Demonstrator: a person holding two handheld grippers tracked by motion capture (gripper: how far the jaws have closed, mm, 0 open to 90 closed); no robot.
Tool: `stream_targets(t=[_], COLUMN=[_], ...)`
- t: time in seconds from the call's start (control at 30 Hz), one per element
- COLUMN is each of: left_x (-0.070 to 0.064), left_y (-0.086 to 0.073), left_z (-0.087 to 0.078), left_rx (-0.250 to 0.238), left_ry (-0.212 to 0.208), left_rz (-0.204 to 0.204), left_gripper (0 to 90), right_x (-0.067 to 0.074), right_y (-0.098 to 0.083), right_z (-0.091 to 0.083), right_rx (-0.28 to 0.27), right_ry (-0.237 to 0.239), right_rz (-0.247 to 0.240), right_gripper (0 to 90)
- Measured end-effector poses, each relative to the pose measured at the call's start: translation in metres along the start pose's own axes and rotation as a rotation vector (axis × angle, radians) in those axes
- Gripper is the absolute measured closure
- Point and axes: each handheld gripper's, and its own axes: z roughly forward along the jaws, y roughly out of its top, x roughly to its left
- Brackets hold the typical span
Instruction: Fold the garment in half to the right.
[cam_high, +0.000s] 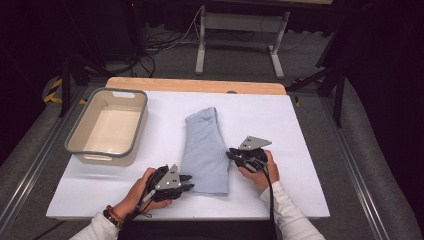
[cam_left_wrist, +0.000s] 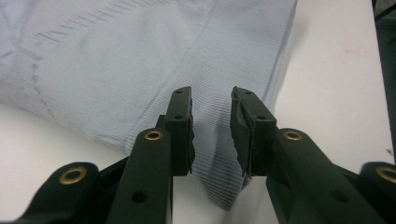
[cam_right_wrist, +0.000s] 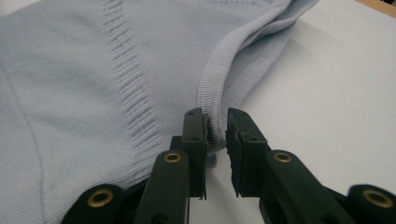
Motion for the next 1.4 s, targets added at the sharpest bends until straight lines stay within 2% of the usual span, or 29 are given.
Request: stream_targets(t=[0.17, 0.33, 0.5, 0.57, 0.7, 0.83, 0.97, 1.1, 1.23, 1.4], left_x=[0.006, 0.012, 0.017, 0.018, 0.02, 0.021, 0.023, 0.024, 0.025, 0.027], left_y=[0.003, 0.004, 0.002, 0.002, 0.001, -0.002, -0.003, -0.006, -0.009, -0.012], left_z=[-0.008, -0.017, -0.026, -0.028, -0.031, -0.037, -0.04, -0.042, -0.045, -0.047], left_rx=[-0.044, -0.075, -0.101, -0.111, -0.126, -0.143, -0.155, -0.152, -0.168, -0.181], left_ry=[0.042, 0.086, 0.127, 0.139, 0.147, 0.179, 0.199, 0.212, 0.213, 0.221], left_rz=[-0.012, -0.023, -0.027, -0.028, -0.031, -0.03, -0.032, -0.027, -0.042, -0.057], left_gripper=[65.6, 60.5, 54.0, 52.5, 47.4, 41.1, 34.4, 29.3, 20.4, 14.1], right_x=[0.001, 0.003, 0.005, 0.006, 0.012, 0.02, 0.026, 0.03, 0.033, 0.035], right_y=[0.004, 0.008, 0.01, 0.01, 0.013, 0.014, 0.013, 0.011, 0.005, -0.001], right_z=[-0.009, -0.02, -0.03, -0.033, -0.04, -0.044, -0.048, -0.053, -0.058, -0.062], right_rx=[-0.049, -0.104, -0.151, -0.167, -0.201, -0.221, -0.243, -0.275, -0.278, -0.282], right_ry=[0.011, -0.002, -0.003, -0.005, -0.02, -0.034, -0.049, -0.056, -0.079, -0.091], right_rz=[-0.015, -0.02, -0.027, -0.048, -0.081, -0.122, -0.145, -0.151, -0.15, -0.146], right_gripper=[75.4, 69.5, 60.0, 56.1, 46.2, 34.5, 28.1, 23.6, 18.1, 15.0])
